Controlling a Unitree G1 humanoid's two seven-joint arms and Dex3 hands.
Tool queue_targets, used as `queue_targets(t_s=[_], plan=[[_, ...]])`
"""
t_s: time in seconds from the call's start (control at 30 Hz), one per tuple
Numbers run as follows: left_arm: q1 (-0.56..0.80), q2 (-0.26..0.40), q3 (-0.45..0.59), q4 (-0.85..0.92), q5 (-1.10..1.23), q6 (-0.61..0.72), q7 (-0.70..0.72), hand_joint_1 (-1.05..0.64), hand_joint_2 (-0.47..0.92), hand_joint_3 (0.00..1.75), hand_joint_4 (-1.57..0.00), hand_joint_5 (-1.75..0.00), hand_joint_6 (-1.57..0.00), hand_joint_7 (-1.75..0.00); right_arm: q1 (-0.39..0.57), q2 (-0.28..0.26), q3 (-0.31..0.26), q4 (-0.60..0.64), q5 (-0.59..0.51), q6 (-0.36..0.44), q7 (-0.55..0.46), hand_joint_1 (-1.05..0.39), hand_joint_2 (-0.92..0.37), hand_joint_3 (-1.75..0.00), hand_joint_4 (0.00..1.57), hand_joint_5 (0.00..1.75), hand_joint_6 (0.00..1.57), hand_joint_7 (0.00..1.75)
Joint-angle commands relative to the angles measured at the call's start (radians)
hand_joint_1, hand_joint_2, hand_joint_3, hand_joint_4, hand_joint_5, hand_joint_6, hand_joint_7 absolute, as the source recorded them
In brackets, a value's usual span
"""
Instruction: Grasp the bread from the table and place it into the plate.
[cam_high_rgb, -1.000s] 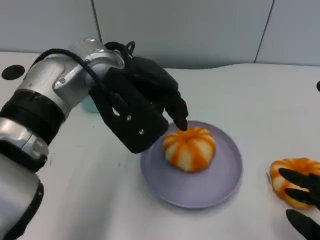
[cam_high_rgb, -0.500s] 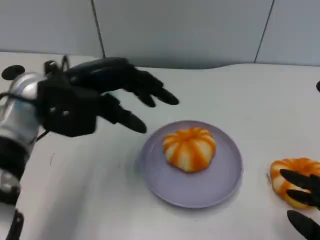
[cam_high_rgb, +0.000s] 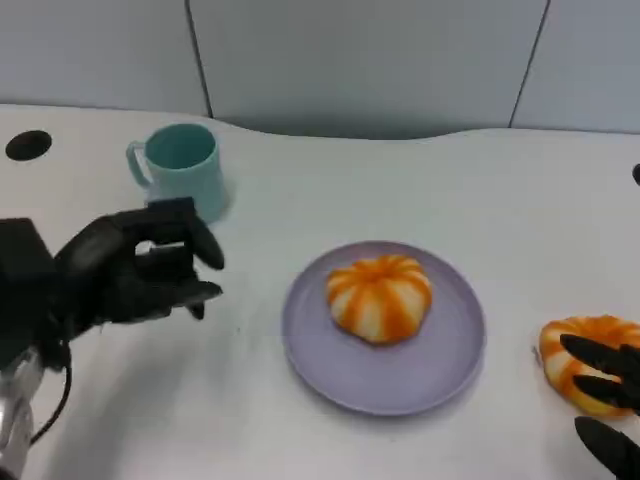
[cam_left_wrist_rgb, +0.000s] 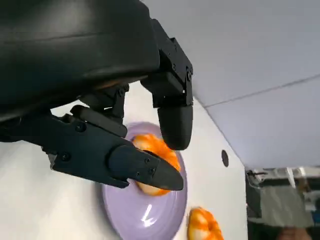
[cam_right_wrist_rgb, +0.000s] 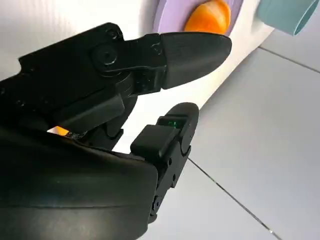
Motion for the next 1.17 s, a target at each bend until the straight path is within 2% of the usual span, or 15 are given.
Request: queue_targets(t_s=[0.03,0.17,0.33,0.47,0.6,0.73,1.17], plan=[[0.101,0.027,0.019,-0.148,0.0,0.234,0.065,-0.47,0.9,0.0,-0.71,-1.75,-0.51,-1.75,0.001,-0.008,-0.002,-0.001,-0.001,0.009,-0.004,-0.37,-0.92,-0.36,0.95,0.01,0.77,0.0],[0.147,0.035,0.011,-0.236,0.029,0.363,0.094,-0.41,0.9,0.0,-0.71,-1.75,-0.52,-1.75,-0.005,-0.011,-0.003,0.015,-0.001,-0.012,-0.008,-0.37,-0.92,-0.36,0.96,0.02,0.78,0.0],[0.135,0.046,-0.043,-0.177,0.107,0.445,0.095,-0.32,0.88,0.0,-0.76,-1.75,-0.6,-1.75,-0.007,-0.016,-0.007,0.026,0.004,-0.011,-0.003,-0.37,-0.92,-0.36,0.96,0.02,0.78,0.0],[0.137,0.04,-0.075,-0.184,0.164,0.476,0.125,-0.4,0.85,0.0,-0.8,-1.75,-0.65,-1.75,-0.015,-0.021,-0.014,0.046,0.018,-0.017,0.002,-0.37,-0.92,-0.35,0.96,0.02,0.78,0.0],[0.143,0.049,-0.109,-0.178,0.218,0.445,0.13,-0.48,0.89,0.02,-0.73,-1.73,-0.64,-1.75,-0.019,-0.022,-0.019,0.052,0.032,-0.011,0.009,-0.37,-0.92,-0.35,0.95,0.01,0.78,0.0],[0.138,0.05,-0.122,-0.166,0.253,0.41,0.131,-0.48,0.9,0.02,-0.73,-1.75,-0.64,-1.75,-0.019,-0.019,-0.021,0.049,0.048,0.002,0.015,-0.38,-0.92,-0.35,0.95,0.01,0.79,0.0],[0.114,0.04,-0.136,-0.158,0.302,0.442,0.15,-0.5,0.88,0.01,-0.76,-1.75,-0.68,-1.75,-0.021,-0.03,-0.024,0.05,0.024,0.008,0.007,-0.39,-0.92,-0.35,0.93,0.0,0.77,0.0]])
